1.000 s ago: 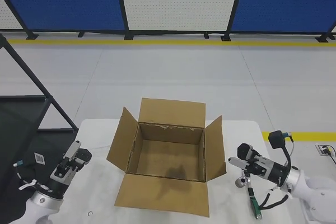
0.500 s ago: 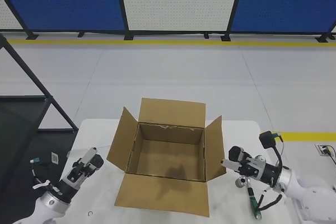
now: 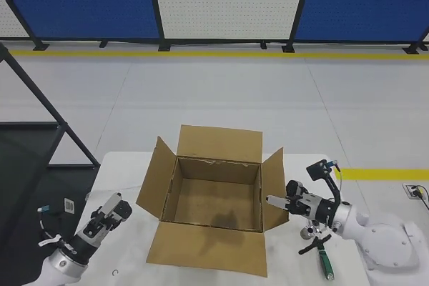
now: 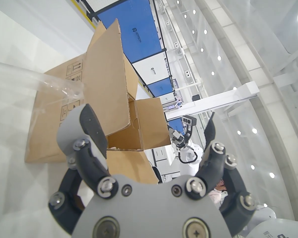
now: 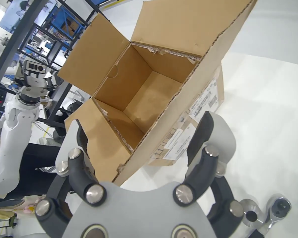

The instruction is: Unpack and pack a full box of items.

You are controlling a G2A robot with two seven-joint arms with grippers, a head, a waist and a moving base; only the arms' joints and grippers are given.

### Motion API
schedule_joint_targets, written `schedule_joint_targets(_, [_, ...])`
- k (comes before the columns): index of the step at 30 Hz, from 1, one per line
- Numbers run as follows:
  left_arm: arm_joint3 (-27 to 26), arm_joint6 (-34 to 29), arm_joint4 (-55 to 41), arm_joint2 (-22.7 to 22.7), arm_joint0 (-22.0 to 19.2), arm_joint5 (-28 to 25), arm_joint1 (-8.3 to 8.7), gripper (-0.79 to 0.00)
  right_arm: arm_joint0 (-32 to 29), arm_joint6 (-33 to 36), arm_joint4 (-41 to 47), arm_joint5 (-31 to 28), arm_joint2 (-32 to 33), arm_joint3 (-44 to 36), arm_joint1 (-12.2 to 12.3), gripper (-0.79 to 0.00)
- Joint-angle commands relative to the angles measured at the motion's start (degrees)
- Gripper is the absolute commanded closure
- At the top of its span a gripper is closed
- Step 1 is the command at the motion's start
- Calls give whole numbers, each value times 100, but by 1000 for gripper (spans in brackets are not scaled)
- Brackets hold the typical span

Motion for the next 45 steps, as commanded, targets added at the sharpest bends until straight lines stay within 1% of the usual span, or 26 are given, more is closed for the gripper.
schedule_joint_targets(1, [-5, 18, -12, -2, 12, -14, 7, -785, 22, -55, 41, 26, -13, 31, 6, -388])
schedule_joint_targets(4, [-19, 36, -31, 9, 31, -32, 17, -785, 51, -170, -155, 181, -57, 43, 19, -329])
schedule_joint_targets(6, [-29, 47, -47, 11, 42, -50, 24, -785, 71, -220, -214, 235, -108, 48, 24, -305])
schedule_joint_targets(9, [-38, 85, -85, -10, 67, -72, 34, -785, 97, -268, -252, 290, -167, 56, 34, -215])
schedule_joint_targets(11, [-48, 100, -112, -29, 93, -93, 41, -785, 112, -291, -286, 329, -188, 56, 42, -206])
schedule_joint_targets(12, [-48, 111, -128, -40, 107, -103, 44, -785, 116, -301, -292, 343, -201, 50, 46, -179])
schedule_joint_targets(17, [-74, 150, -173, -87, 162, -130, 62, -785, 135, -309, -292, 398, -234, -6, 68, -166])
schedule_joint_targets(22, [-91, 194, -254, -118, 203, -160, 76, -785, 167, -177, -251, 390, -267, -40, 97, -148])
schedule_joint_targets(29, [-115, 225, -311, -157, 263, -204, 98, -785, 228, -26, -217, 441, -351, -55, 132, -166])
schedule_joint_targets(31, [-115, 244, -320, -158, 278, -214, 103, -785, 234, -26, -207, 459, -366, -67, 140, -185])
schedule_joint_targets(33, [-115, 252, -323, -154, 292, -220, 108, -785, 229, -73, -209, 479, -373, -83, 148, -222])
schedule_joint_targets(34, [-118, 255, -327, -152, 297, -217, 111, -785, 226, -90, -206, 493, -376, -87, 151, -329])
schedule_joint_targets(35, [-121, 259, -328, -151, 300, -216, 114, -785, 223, -113, -199, 505, -376, -95, 155, -548])
schedule_joint_targets(36, [-122, 263, -330, -149, 302, -216, 117, -785, 219, -127, -199, 518, -375, -99, 159, -619])
schedule_joint_targets(37, [-125, 268, -329, -148, 303, -224, 120, -785, 215, -142, -211, 532, -371, -106, 164, -785])
schedule_joint_targets(42, [-122, 302, -336, -136, 313, -238, 133, -785, 144, -294, -158, 560, -260, -183, 193, -785])
schedule_joint_targets(45, [-116, 369, -371, -132, 313, -263, 136, -785, 8, -417, -6, 487, -25, -314, 223, -785])
